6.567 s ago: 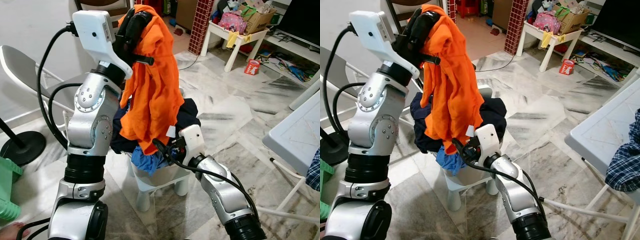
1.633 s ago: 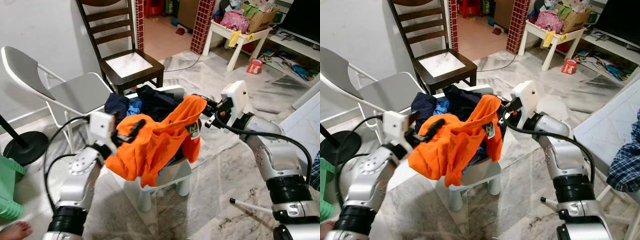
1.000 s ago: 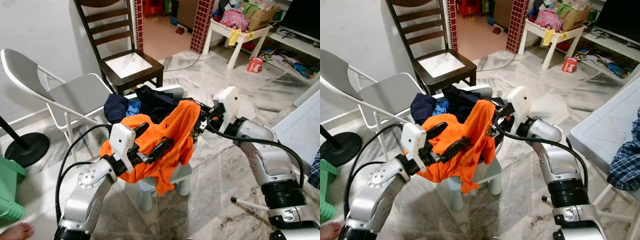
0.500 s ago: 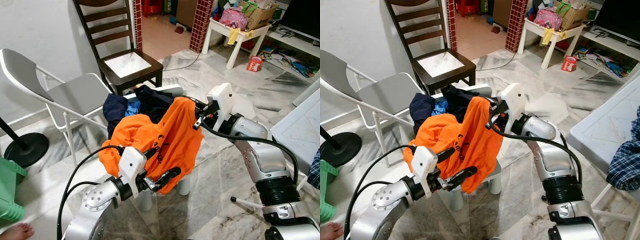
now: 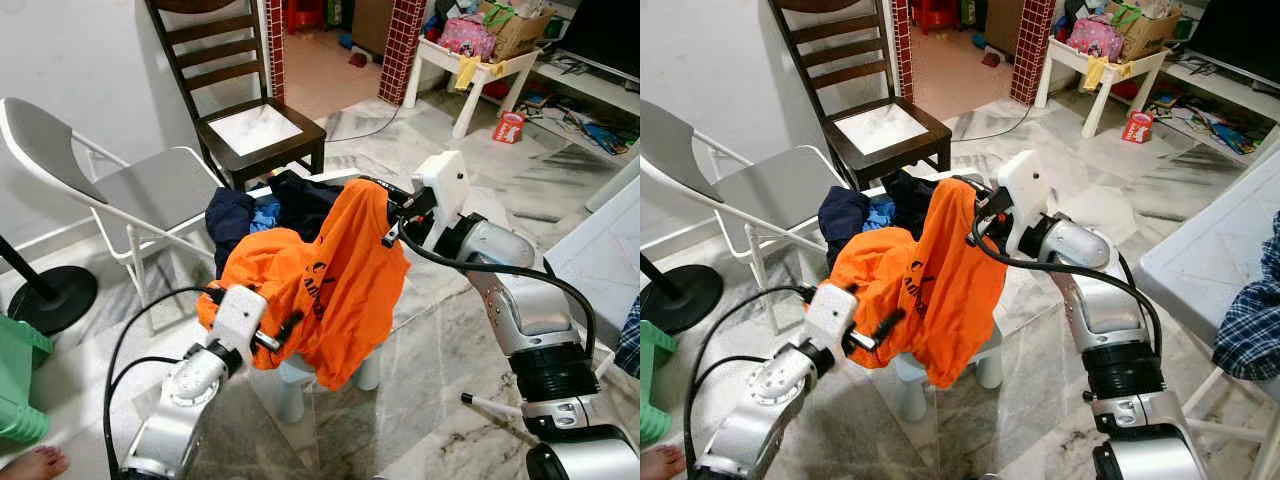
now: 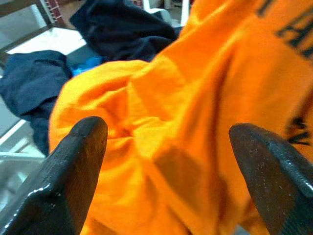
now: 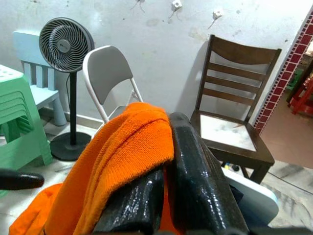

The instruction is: Hang hanger

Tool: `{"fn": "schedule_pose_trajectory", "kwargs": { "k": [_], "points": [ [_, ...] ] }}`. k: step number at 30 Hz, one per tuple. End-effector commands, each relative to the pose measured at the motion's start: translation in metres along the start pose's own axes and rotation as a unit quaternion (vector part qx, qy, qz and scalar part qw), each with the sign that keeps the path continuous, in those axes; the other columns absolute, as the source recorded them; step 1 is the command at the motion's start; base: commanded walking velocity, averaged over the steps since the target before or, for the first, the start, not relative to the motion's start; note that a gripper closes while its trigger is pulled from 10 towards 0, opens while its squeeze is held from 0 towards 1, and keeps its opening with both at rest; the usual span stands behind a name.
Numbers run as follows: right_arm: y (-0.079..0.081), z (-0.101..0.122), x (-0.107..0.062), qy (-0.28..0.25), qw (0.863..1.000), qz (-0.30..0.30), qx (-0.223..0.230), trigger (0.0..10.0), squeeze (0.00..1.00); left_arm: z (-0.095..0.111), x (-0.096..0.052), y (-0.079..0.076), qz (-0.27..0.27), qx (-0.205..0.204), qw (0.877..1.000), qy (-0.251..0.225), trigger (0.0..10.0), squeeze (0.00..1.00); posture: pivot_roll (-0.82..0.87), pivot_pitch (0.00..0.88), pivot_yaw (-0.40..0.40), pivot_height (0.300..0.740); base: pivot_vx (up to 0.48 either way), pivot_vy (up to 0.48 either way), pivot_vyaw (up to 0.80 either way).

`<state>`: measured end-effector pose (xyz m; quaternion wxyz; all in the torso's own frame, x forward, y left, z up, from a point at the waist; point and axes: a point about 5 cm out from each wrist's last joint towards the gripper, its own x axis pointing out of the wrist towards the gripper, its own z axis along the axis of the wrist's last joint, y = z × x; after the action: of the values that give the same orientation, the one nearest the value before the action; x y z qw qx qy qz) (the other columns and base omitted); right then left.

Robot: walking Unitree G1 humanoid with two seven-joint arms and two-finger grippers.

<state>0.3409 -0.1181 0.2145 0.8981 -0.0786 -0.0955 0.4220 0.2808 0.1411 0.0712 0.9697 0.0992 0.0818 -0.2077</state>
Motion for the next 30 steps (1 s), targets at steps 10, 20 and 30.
{"fn": "schedule_pose_trajectory", "kwargs": {
  "k": [10,20,30],
  "points": [
    [0.002,0.027,0.005,-0.050,0.999,0.009,0.012,0.0,0.00,-0.007,0.010,0.027,0.033,0.004,0.999,0.004,0.0,0.00,-0.03,0.052,-0.018,0.740,0.000,0.000,0.00],
    [0.010,-0.002,-0.002,0.038,0.994,0.019,-0.100,0.0,0.00,0.031,0.017,0.043,0.047,0.014,0.996,-0.074,10.0,0.00,-0.02,0.048,-0.018,0.740,0.000,0.000,0.00],
    [-0.011,-0.027,-0.008,0.122,0.966,-0.052,-0.221,0.0,0.00,0.042,0.020,0.027,0.044,0.022,0.995,-0.090,10.0,0.00,-0.01,0.046,-0.027,0.740,0.000,0.000,0.00]
  ]
}}
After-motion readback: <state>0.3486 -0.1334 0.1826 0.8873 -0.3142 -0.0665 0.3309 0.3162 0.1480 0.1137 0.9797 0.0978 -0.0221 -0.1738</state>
